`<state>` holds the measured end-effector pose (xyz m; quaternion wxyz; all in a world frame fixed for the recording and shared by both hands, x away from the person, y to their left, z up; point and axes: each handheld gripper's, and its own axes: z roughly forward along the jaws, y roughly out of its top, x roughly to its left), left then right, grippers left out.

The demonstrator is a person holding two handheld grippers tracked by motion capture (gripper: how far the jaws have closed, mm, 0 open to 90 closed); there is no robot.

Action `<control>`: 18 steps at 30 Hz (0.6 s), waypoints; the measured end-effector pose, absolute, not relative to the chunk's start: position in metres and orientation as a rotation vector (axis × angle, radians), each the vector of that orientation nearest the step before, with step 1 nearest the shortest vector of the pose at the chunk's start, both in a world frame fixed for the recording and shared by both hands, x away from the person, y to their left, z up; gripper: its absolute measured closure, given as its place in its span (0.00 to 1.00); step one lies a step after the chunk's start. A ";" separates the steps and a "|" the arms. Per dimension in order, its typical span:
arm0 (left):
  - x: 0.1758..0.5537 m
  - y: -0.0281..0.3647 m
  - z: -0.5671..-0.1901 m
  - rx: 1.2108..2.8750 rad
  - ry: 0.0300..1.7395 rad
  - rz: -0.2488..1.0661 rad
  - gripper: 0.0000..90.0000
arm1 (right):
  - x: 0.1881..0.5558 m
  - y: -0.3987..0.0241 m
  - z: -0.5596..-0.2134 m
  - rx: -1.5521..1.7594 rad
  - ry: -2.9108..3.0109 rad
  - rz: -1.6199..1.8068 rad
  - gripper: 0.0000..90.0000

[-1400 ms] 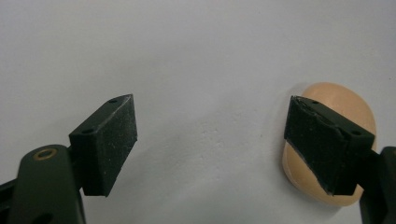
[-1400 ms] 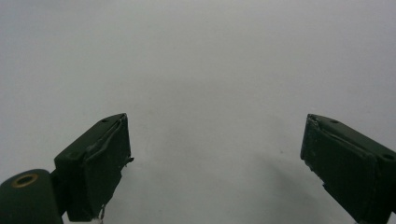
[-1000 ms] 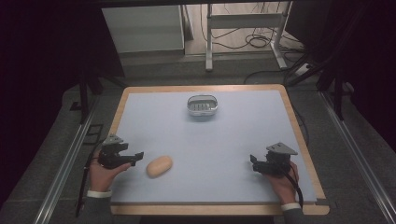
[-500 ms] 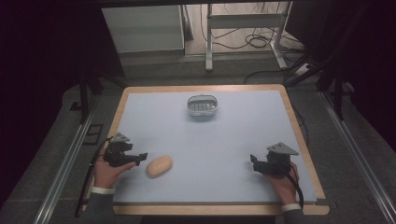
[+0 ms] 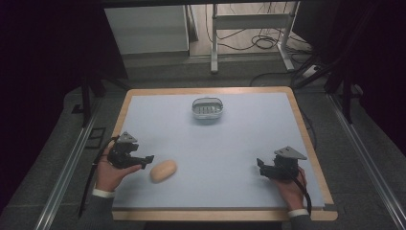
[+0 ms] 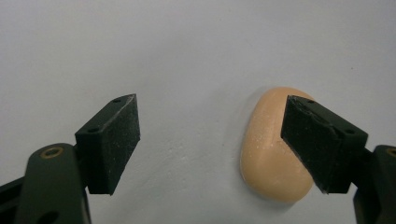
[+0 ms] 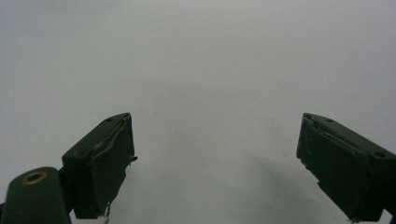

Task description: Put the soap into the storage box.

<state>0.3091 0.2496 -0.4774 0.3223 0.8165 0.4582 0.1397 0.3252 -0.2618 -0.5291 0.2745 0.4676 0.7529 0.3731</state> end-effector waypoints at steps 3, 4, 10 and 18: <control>0.311 0.247 -0.474 2.157 1.192 0.372 0.23 | 0.325 -0.262 -0.529 1.259 2.019 1.000 0.13; 0.311 0.245 -0.473 2.161 1.187 0.373 0.23 | 0.325 -0.262 -0.529 1.259 2.017 0.998 0.13; 0.312 0.237 -0.464 2.188 1.153 0.377 0.23 | 0.324 -0.262 -0.529 1.255 2.006 1.006 0.13; 0.312 0.225 -0.459 2.225 1.122 0.368 0.22 | 0.323 -0.262 -0.529 1.254 2.002 1.006 0.14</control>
